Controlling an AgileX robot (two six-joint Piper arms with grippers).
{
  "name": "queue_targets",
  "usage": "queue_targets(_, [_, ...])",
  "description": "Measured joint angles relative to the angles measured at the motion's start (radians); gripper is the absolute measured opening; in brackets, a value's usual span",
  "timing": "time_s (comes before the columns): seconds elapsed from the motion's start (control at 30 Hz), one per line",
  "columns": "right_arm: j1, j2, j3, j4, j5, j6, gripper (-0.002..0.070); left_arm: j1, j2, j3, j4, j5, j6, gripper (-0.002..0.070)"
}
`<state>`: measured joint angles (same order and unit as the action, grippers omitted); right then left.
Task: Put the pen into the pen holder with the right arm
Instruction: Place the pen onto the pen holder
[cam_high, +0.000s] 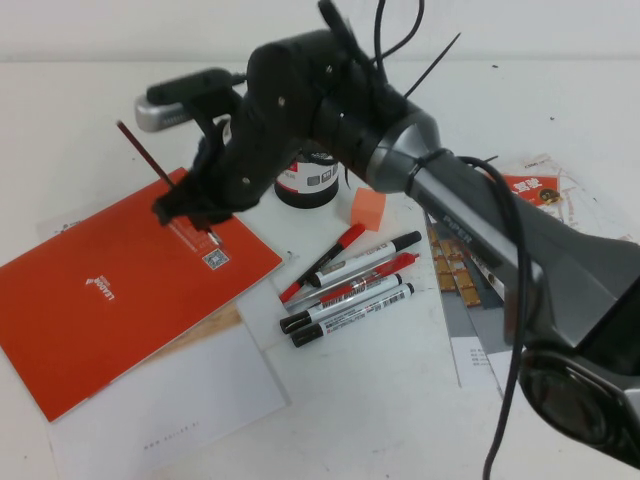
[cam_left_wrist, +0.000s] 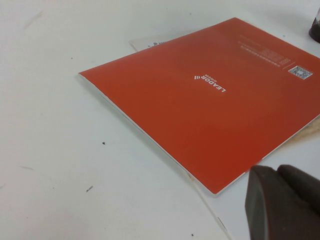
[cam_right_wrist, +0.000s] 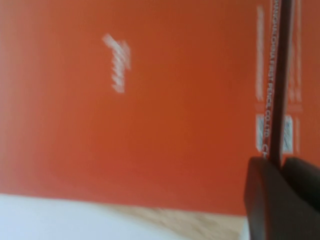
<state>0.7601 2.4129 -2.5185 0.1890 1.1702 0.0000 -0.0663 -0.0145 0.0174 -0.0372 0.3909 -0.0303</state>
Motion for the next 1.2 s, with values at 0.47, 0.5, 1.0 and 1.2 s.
queue_targets(0.47, [0.000, -0.081, 0.000, 0.043, -0.032, -0.047, 0.0010, 0.000, 0.000, 0.000, 0.000, 0.000, 0.000, -0.0003])
queue_targets(0.5, [0.000, -0.082, 0.000, 0.041, -0.028, -0.049, 0.0010, 0.000, 0.000, 0.000, 0.000, 0.000, 0.000, -0.0003])
queue_targets(1.0, [0.000, -0.095, 0.000, 0.037, 0.040, -0.066, 0.0010, 0.000, 0.000, 0.000, 0.000, 0.000, 0.000, -0.0003])
queue_targets(1.2, [0.000, -0.119, 0.000, 0.012, 0.082, -0.093, 0.0009, 0.000, 0.000, 0.000, 0.000, 0.000, 0.000, -0.0003])
